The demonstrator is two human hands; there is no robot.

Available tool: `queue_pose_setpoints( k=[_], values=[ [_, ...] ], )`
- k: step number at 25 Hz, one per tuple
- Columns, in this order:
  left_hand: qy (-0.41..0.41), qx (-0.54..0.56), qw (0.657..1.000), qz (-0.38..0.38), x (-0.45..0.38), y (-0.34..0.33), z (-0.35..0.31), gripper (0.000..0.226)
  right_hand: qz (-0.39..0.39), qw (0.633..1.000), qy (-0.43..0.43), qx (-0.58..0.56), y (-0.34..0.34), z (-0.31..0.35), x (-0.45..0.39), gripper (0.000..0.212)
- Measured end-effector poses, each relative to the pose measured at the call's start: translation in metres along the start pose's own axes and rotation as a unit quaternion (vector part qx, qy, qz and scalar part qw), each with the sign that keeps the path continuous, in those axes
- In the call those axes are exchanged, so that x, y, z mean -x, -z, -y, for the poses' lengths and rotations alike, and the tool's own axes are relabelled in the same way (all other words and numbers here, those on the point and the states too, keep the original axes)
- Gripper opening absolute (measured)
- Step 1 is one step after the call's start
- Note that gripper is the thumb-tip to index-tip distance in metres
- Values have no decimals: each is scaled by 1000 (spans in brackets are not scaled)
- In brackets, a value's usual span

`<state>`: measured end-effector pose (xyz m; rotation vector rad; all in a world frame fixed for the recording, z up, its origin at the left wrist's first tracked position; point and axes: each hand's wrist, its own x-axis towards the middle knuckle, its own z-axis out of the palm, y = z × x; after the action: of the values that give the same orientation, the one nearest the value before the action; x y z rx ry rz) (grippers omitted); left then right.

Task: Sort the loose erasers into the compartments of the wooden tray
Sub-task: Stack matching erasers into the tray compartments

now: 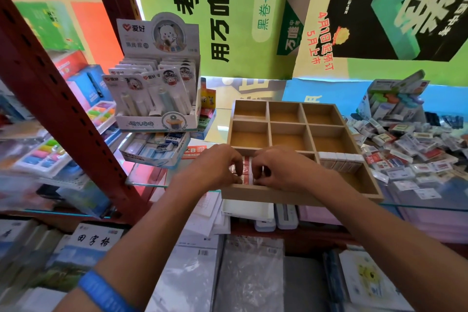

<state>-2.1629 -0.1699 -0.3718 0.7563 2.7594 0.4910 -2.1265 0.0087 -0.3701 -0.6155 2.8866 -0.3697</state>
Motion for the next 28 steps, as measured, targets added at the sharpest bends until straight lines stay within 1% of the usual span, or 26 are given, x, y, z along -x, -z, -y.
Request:
queue_pose_setpoints(
  k=[2, 5, 6, 8, 11, 12, 13, 14, 15, 16, 17, 18, 20, 21, 23, 25, 26, 28],
  values=[
    [2, 0, 1000, 9, -1, 1, 0, 16, 35, 999, -12, 6, 3, 1, -7, 21],
    [-3, -49, 998, 32, -8, 6, -2, 18, 60, 996, -26, 57, 7, 4, -19, 29],
    [-9, -71, 997, 38, -11, 7, -2, 21, 57, 996, -31, 62, 7, 4, -20, 29],
    [-18, -102, 994, 45, -16, 7, -3, 25, 46, 996, -25, 70, 3, 1, -20, 20],
    [-28, -105, 993, 43, -15, 6, -2, 23, 37, 997, -6, 63, 4, -4, -16, 12],
    [-32, -89, 995, 42, -13, 7, -1, 22, 41, 998, -3, 56, 5, -7, -14, 12],
    [-33, -50, 997, 40, -10, 9, 1, 21, 43, 998, -2, 47, 7, -9, -12, 15],
    [-27, 19, 999, 35, -6, 12, 2, 22, 30, 999, -3, 29, 7, -10, -9, 17],
    [-12, 111, 994, 23, -2, 13, 4, 25, -4, 1000, -5, -1, 7, -10, -6, 18],
    [6, 211, 977, 1, 4, 12, 4, 30, -47, 998, -9, -47, 6, -8, -2, 19],
    [19, 305, 952, -29, 10, 9, 4, 34, -88, 989, -14, -115, 4, -3, 3, 19],
    [28, 388, 919, -60, 17, 4, 3, 37, -118, 971, -16, -206, 2, 4, 7, 20],
    [29, 527, 842, -115, 28, -7, -3, 33, -134, 916, -19, -378, 1, 18, 12, 21],
    [33, 578, 804, -137, 33, -10, -5, 29, -140, 891, -22, -431, 0, 22, 14, 21],
    [51, 641, 746, -172, 39, -12, -8, 24, -146, 862, -27, -485, 1, 23, 16, 21],
    [71, 684, 701, -187, 43, -12, -11, 29, -127, 853, -20, -505, 2, 23, 19, 27],
    [77, 703, 682, -186, 44, -11, -13, 30, -117, 856, -16, -503, 1, 24, 20, 30],
    [84, 727, 658, -181, 45, -12, -15, 29, -125, 851, -27, -510, -2, 27, 21, 28]
  ],
)
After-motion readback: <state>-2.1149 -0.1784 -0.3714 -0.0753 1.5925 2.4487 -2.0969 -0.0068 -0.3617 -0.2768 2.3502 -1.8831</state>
